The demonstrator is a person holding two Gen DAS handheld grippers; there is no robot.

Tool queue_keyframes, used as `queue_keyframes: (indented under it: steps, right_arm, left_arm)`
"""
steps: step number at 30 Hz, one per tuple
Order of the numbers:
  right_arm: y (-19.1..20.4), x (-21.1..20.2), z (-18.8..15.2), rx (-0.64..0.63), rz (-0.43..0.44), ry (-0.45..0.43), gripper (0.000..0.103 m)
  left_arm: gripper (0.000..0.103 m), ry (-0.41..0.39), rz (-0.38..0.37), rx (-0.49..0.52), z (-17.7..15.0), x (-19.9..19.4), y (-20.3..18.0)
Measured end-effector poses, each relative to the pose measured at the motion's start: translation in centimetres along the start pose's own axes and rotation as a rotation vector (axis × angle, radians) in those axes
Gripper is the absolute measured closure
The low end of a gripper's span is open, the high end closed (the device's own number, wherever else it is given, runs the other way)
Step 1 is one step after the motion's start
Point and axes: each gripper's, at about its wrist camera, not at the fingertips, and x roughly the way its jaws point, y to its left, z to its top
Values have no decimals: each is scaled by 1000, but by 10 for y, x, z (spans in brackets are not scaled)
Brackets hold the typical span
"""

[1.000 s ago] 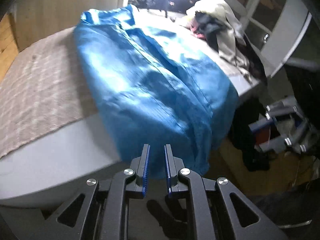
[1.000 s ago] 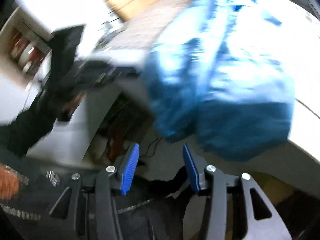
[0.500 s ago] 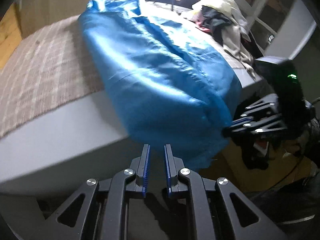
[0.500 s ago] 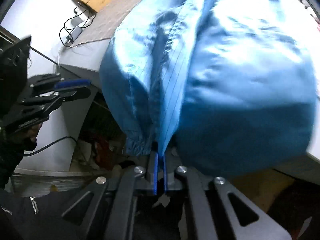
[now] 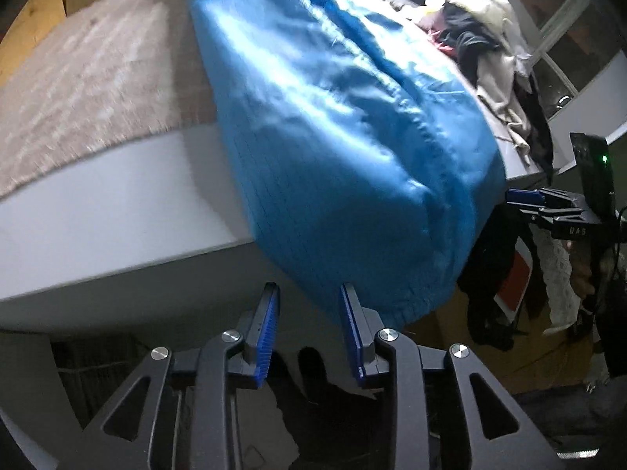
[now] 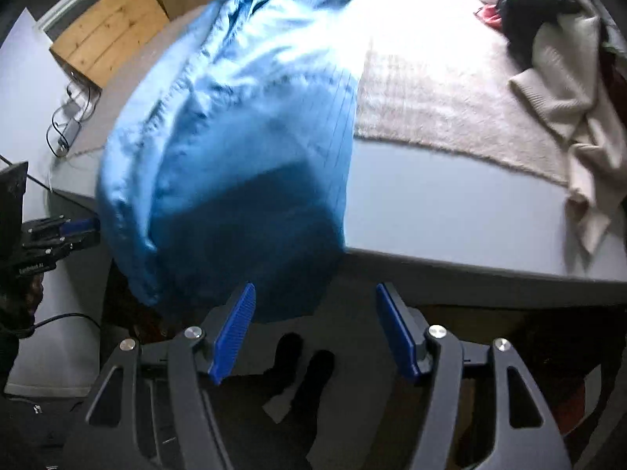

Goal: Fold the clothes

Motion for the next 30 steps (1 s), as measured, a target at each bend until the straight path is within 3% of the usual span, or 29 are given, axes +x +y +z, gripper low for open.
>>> queue_keyframes:
  steps: [5, 13, 14, 18, 21, 23, 24, 28, 30]
  right_arm:
    - [5, 20, 9, -47, 50, 46, 40]
    - [17, 45, 18, -99, 167, 124, 41]
    - [20, 47, 19, -109, 178, 133, 45]
    - [24, 51, 27, -124, 216, 162, 87]
    - [26, 47, 30, -160, 206, 176, 97]
    - [29, 40, 29, -198, 177, 179, 98]
    - [30, 38, 30, -206, 159, 180, 98]
    - [46, 38, 21, -239, 117, 194, 93]
    - [45, 43, 19, -231, 98, 211, 65]
  left_arm:
    - [66, 9, -25, -4, 11, 9, -2]
    - [66, 48, -51, -14, 7, 20, 5]
    - [66, 47, -56, -29, 4, 20, 9]
    - [65, 46, -114, -98, 11, 25, 22]
    - [66, 51, -143, -60, 14, 30, 12]
    - [78, 39, -163, -36, 12, 30, 6]
    - [90, 35, -173, -24, 11, 30, 4]
    - [100, 37, -158, 14, 11, 29, -4]
    - [100, 40, -146, 31, 11, 28, -8]
